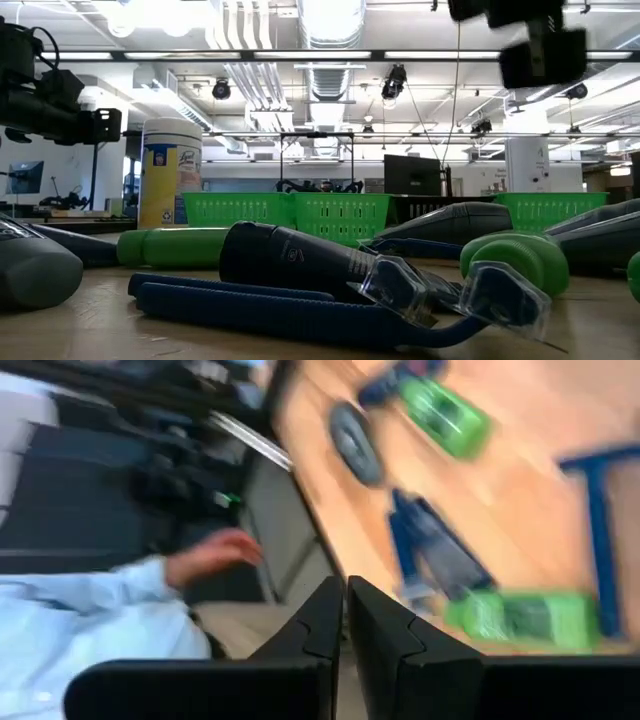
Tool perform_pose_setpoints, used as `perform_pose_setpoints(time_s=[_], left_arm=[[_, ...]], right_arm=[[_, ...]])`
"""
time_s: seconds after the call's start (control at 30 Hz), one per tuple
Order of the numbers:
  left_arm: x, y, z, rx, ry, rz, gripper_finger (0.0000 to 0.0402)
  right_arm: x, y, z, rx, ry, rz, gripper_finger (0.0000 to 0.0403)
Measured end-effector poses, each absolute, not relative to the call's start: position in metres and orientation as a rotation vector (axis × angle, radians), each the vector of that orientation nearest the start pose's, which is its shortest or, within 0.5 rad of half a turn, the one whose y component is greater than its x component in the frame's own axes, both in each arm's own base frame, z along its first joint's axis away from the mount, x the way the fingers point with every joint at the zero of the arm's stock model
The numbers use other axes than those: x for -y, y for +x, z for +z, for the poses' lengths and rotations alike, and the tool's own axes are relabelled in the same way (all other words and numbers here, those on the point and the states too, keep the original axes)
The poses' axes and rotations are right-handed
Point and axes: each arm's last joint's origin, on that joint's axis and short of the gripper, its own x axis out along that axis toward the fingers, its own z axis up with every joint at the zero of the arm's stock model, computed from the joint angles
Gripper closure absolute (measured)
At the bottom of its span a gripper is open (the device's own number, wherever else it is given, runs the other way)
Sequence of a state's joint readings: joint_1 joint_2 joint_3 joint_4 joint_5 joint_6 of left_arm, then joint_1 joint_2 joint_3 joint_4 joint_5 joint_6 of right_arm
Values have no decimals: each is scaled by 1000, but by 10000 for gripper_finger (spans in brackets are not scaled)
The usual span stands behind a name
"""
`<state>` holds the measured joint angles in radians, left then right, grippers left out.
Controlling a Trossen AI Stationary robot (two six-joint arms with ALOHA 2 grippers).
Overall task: Pick & Place Travel size toiletries
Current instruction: Put the gray deodorant into the black bin
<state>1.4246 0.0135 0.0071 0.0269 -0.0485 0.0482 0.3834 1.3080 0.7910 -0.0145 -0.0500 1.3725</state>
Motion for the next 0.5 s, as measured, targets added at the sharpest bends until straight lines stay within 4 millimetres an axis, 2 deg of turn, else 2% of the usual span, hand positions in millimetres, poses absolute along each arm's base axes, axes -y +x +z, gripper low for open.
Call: perform_pose_setpoints(time_s=[0.1, 0.17, 0.3, 0.5], left_arm=[[-97, 13, 167, -18, 54, 1473, 323], [-97, 13, 167, -18, 54, 1473, 323], [-97, 13, 168, -18, 54, 1473, 323], [-97, 13, 167, -20, 52, 1473, 323]], right_arm=[[-103, 253, 216, -1062, 1249, -185, 360], [-105, 251, 205, -1222, 1203, -270, 334], [-112, 260, 209, -1335, 1155, -280, 263], [-114, 273, 202, -1482, 1009, -519, 145]])
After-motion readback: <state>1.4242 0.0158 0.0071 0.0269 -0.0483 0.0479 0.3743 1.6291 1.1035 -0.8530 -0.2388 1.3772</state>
